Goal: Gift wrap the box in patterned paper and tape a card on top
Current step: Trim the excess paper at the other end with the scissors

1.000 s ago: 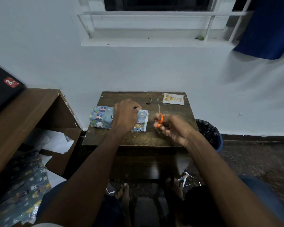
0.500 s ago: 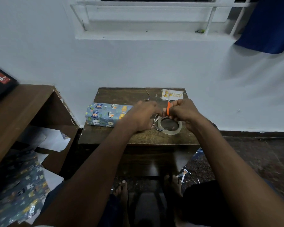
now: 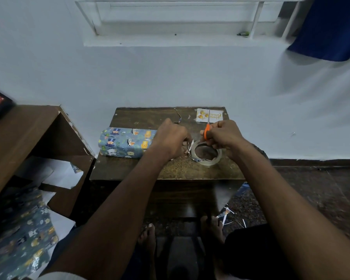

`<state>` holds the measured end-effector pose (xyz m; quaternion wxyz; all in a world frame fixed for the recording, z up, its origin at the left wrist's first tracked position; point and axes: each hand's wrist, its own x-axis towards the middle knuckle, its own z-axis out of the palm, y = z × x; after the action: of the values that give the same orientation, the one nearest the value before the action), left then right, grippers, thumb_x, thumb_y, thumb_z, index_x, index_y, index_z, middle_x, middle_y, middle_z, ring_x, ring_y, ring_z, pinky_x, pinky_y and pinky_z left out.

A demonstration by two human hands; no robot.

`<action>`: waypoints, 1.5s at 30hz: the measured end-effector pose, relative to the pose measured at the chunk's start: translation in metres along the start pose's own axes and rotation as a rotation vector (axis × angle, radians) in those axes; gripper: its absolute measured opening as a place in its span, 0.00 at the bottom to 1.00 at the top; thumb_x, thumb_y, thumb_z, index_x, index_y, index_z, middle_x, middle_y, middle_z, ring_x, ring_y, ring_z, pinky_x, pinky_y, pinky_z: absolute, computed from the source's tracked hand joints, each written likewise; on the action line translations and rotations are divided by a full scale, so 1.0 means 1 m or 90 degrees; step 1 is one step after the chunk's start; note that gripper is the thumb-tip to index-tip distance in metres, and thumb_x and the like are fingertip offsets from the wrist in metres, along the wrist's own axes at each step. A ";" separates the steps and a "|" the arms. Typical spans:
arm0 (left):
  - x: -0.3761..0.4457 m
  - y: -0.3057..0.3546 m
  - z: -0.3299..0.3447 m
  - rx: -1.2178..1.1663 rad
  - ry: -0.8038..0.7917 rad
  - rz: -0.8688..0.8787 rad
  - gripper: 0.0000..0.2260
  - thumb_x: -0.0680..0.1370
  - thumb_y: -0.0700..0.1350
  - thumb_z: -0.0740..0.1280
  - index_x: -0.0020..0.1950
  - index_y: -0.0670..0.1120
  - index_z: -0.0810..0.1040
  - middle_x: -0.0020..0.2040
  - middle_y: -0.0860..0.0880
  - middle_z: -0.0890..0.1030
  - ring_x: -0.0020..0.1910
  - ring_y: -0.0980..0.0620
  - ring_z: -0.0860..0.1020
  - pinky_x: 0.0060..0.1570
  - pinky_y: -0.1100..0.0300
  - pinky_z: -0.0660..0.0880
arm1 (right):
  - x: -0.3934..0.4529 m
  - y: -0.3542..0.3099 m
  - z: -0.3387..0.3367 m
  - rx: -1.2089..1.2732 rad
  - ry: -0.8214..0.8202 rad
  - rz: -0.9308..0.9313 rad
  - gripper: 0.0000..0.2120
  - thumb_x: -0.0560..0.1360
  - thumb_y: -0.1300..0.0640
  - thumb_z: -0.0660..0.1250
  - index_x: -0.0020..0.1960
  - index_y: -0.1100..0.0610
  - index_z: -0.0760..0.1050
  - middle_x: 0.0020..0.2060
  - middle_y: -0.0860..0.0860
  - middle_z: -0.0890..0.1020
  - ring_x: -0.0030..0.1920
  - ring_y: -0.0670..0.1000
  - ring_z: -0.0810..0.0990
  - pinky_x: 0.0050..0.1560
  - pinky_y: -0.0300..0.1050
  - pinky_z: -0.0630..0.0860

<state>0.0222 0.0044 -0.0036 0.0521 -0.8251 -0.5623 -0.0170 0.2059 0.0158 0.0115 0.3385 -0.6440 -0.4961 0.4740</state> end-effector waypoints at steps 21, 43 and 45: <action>0.035 -0.020 0.002 -0.122 0.039 -0.218 0.09 0.75 0.43 0.69 0.38 0.54 0.86 0.40 0.59 0.85 0.47 0.57 0.81 0.69 0.49 0.60 | 0.013 0.010 0.008 -0.019 0.039 -0.021 0.04 0.72 0.62 0.76 0.41 0.59 0.81 0.38 0.53 0.88 0.38 0.54 0.87 0.44 0.54 0.84; -0.016 -0.081 -0.004 -0.370 -0.087 -0.189 0.35 0.75 0.72 0.68 0.79 0.57 0.71 0.79 0.51 0.70 0.78 0.48 0.67 0.80 0.36 0.51 | 0.052 0.003 0.021 -0.730 0.119 -0.341 0.06 0.79 0.63 0.68 0.55 0.59 0.82 0.49 0.60 0.84 0.50 0.61 0.82 0.43 0.47 0.70; -0.030 -0.081 -0.006 -0.278 -0.176 -0.163 0.50 0.65 0.77 0.70 0.83 0.57 0.63 0.82 0.52 0.64 0.81 0.47 0.60 0.79 0.39 0.48 | 0.053 0.003 0.024 -0.783 0.102 -0.348 0.06 0.80 0.63 0.66 0.55 0.59 0.81 0.51 0.60 0.83 0.52 0.61 0.82 0.43 0.47 0.68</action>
<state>-0.0635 0.0053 0.0048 -0.2063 -0.7339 -0.6464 -0.0313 0.1870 0.0646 -0.0138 0.0542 -0.6037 -0.7940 -0.0466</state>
